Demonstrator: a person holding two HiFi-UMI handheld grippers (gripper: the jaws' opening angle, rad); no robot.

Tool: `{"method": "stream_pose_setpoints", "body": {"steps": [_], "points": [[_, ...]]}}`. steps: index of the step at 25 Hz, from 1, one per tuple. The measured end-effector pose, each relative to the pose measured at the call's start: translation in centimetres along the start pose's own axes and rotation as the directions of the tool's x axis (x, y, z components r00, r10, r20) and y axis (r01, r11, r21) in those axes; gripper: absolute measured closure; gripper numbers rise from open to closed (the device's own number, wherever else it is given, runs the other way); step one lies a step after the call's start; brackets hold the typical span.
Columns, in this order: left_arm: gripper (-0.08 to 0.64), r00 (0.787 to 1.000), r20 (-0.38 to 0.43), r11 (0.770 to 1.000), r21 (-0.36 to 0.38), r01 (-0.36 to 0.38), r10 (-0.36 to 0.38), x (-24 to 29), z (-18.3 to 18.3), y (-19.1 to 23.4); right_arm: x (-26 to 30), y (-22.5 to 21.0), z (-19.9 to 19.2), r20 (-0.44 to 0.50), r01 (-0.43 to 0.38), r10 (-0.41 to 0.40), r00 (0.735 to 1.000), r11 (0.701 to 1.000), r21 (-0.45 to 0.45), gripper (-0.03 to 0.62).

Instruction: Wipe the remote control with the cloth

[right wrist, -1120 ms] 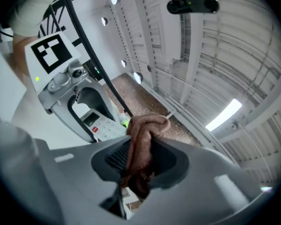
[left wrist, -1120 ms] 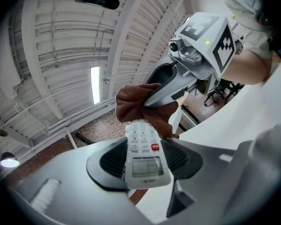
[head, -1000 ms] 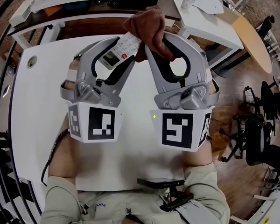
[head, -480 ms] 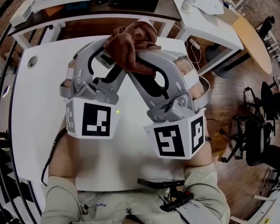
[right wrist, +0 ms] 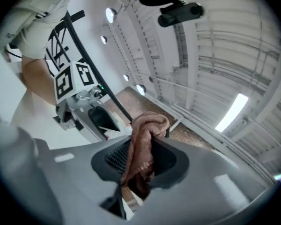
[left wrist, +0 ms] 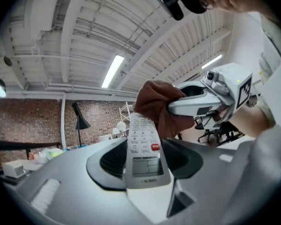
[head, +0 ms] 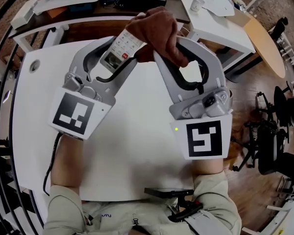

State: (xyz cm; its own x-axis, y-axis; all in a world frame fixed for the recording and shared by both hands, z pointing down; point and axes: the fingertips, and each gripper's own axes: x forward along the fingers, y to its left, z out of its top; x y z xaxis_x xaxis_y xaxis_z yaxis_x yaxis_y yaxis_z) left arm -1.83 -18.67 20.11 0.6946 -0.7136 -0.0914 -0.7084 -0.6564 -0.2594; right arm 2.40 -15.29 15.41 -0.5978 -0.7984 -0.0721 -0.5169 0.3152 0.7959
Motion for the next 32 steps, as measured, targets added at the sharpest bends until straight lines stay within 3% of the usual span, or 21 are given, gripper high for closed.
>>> {"method": "stream_pose_setpoints", "body": {"steps": [4, 7, 14, 19, 29, 32], "points": [[0.316, 0.999, 0.002, 0.995, -0.090, 0.042, -0.042, -0.3, -0.5, 0.7, -0.7, -4.1, -1.8, -0.026, 0.181, -0.179, 0.983, 0.973, 0.140, 0.489], [0.316, 0.995, 0.044, 0.981, -0.171, 0.091, -0.084, -0.4, -0.2, 0.8, -0.1, -4.9, -2.6, -0.031, 0.222, -0.220, 0.975, 0.958, 0.182, 0.489], [0.316, 0.991, 0.088, 0.948, -0.293, 0.127, -0.106, -0.7, 0.5, 1.0, 1.4, -1.1, -2.8, -0.029, 0.080, -0.076, 0.997, 0.988, 0.133, 0.489], [0.316, 0.990, 0.100, 0.935, -0.330, 0.127, -0.100, -0.9, 0.6, 1.4, 1.8, 1.5, -2.7, -0.034, -0.015, 0.018, 0.999, 0.997, 0.075, 0.489], [0.316, 0.989, 0.129, 0.906, -0.406, 0.123, -0.076, -1.3, 0.6, 2.4, 2.3, 5.2, -1.0, 0.063, -0.167, 0.161, 0.985, 0.980, 0.104, 0.489], [0.316, 0.986, 0.141, 0.898, -0.418, 0.138, -0.086, -1.3, 0.8, 2.3, 2.0, 5.2, -0.9, 0.096, -0.207, 0.193, 0.977, 0.963, 0.170, 0.489]]}}
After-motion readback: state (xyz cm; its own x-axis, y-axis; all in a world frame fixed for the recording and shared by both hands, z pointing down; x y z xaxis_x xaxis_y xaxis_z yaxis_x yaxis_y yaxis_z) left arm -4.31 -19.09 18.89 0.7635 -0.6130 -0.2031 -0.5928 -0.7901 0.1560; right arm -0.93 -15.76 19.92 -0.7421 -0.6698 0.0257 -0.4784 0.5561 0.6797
